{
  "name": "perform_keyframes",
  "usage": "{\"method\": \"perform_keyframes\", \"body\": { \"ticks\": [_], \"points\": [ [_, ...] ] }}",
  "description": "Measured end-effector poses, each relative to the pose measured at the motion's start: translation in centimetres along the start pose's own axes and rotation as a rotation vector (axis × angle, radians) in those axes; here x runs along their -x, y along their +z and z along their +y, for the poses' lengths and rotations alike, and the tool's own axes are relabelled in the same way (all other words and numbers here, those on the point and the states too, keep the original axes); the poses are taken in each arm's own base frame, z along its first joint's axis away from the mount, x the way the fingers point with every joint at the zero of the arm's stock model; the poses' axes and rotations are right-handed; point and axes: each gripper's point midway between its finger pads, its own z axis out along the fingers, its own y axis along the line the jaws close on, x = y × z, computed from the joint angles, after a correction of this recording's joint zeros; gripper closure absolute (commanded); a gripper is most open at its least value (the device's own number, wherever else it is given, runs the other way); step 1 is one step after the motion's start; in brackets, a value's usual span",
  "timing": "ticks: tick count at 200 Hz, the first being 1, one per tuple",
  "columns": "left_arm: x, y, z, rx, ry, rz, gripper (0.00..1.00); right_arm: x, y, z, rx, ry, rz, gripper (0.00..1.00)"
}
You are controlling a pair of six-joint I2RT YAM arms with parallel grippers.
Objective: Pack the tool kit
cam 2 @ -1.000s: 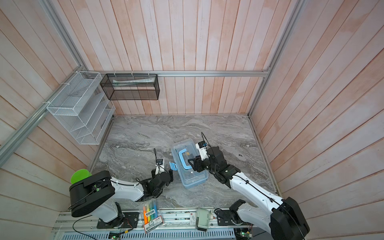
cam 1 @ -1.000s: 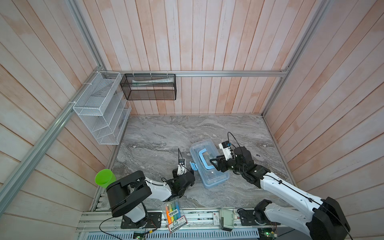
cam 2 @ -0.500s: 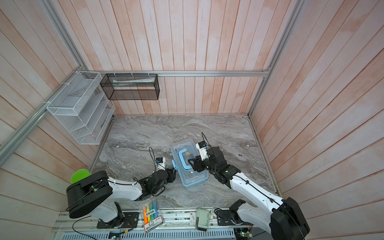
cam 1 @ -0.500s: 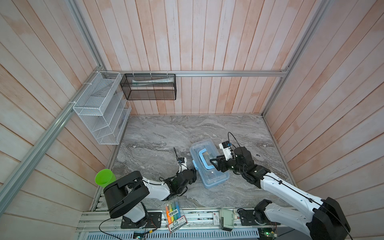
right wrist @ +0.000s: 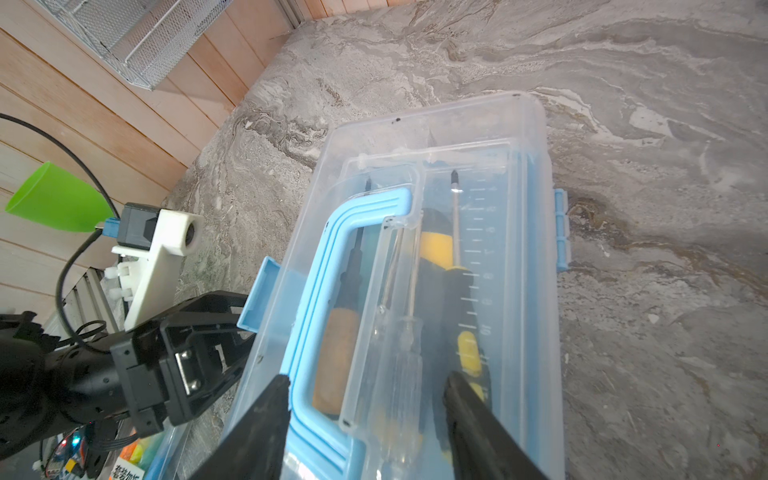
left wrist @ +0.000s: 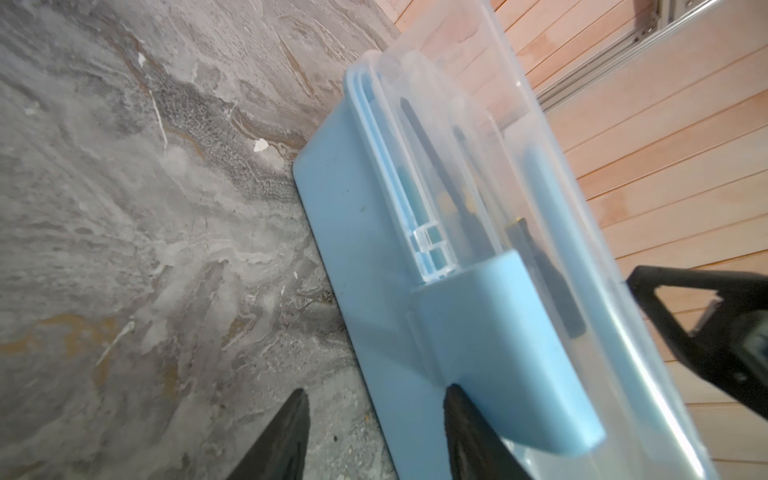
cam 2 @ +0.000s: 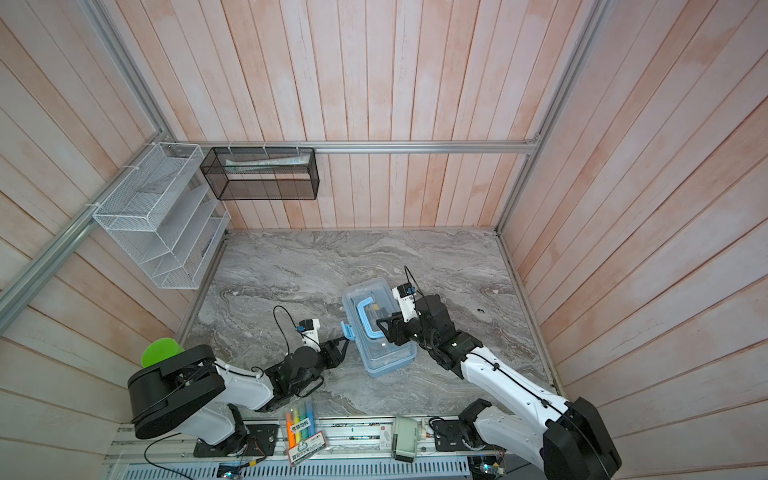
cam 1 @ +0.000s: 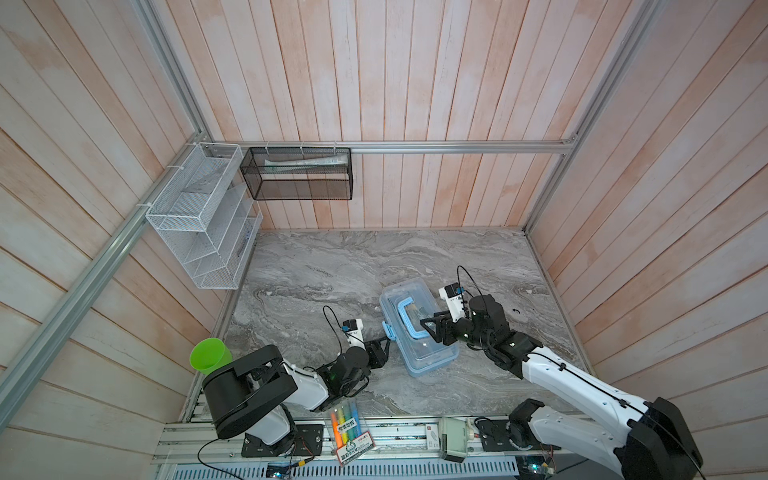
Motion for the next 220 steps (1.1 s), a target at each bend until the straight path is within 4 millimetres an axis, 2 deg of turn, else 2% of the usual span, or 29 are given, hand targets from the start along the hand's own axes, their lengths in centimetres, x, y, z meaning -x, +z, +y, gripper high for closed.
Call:
{"method": "perform_keyframes", "body": {
  "ticks": [20,84,155,220],
  "points": [
    [0.8,-0.1,0.2,-0.013,-0.031,-0.025,0.46,-0.1,-0.1,0.0,0.0,0.001,-0.001,0.39],
    [1.9,-0.2,-1.9,-0.109,-0.059,-0.045,0.48,-0.1,-0.1,0.0,0.002,0.006,-0.003,0.39],
    [1.6,-0.3,-3.6,-0.202,-0.072,-0.02,0.5,-0.1,-0.1,0.1,0.004,0.006,-0.002,0.39],
    [1.5,0.0,-4.2,-0.227,-0.074,-0.013,0.52,-0.1,-0.1,0.0,0.004,0.007,-0.002,0.39]
  ]
}}
